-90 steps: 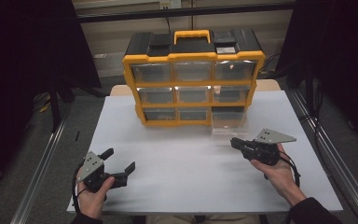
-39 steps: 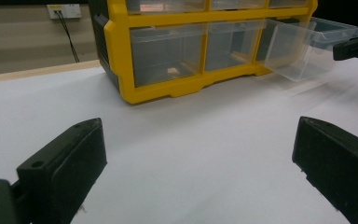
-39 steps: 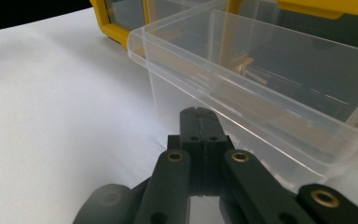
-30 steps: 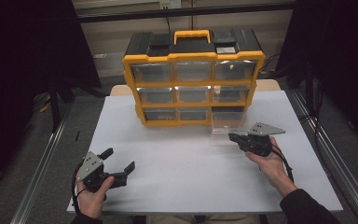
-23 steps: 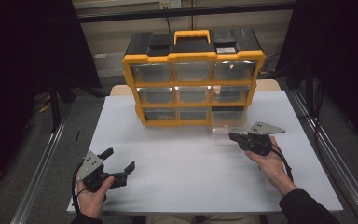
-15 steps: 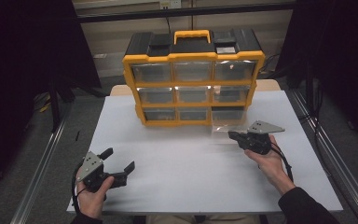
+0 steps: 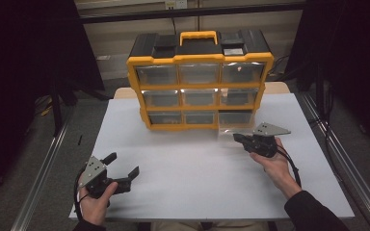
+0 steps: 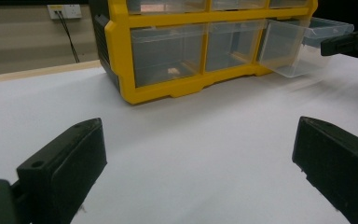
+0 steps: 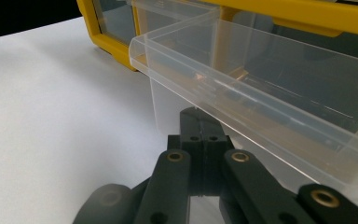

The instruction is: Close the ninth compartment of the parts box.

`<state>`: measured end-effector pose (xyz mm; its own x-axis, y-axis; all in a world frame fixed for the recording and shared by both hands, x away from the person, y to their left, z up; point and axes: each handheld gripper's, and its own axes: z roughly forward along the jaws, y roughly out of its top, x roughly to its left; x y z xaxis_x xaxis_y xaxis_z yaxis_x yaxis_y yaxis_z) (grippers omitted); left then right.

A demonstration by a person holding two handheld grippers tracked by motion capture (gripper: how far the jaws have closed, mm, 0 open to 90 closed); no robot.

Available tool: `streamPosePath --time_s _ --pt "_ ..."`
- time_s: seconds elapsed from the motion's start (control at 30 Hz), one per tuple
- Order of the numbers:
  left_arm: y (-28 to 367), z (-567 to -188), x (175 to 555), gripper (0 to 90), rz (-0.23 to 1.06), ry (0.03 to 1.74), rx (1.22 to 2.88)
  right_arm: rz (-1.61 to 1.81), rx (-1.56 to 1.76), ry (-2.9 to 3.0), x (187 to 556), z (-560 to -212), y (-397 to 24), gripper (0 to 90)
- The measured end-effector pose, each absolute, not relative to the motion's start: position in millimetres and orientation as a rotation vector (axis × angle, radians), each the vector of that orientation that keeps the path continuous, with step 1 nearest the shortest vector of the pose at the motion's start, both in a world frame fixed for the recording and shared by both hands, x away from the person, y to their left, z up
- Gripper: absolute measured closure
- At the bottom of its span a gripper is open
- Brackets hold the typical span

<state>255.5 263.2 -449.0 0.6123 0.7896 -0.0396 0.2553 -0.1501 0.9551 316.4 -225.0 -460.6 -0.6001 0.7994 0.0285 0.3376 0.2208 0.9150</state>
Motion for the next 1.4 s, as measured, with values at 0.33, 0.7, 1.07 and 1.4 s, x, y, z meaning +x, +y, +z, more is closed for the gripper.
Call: streamPosePath --time_s 0.33,0.7,1.07,1.4 --pt "263.5 -449.0 255.6 2.6 0.584 0.869 1.701 1.354 1.046 2.031 319.2 -461.3 -225.7 90.0" --pt "263.6 -449.1 255.8 2.6 0.583 0.868 1.7 1.353 1.048 2.027 321.7 -462.1 -225.8 90.0" --pt "263.2 -449.0 255.3 2.6 0.586 0.868 1.702 1.35 1.042 2.017 327.8 -461.0 -224.3 90.0" --pt "262.6 -449.2 255.4 2.6 0.583 0.866 1.706 1.357 1.041 2.022 331.5 -461.2 -220.8 90.0"
